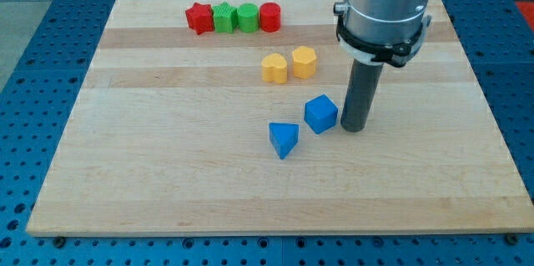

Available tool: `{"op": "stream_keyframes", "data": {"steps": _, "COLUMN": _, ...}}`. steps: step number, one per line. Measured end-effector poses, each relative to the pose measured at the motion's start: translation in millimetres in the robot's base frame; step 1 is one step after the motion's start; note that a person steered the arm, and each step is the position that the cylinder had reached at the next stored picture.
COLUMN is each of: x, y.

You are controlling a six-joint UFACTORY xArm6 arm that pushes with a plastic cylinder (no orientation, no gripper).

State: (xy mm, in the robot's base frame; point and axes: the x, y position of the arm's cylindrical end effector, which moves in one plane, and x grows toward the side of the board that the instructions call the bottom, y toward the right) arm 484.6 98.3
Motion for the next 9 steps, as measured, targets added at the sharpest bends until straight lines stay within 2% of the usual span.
{"op": "stream_keyframes", "data": {"steps": 9, "x": -15.8, "y": -9.6}}
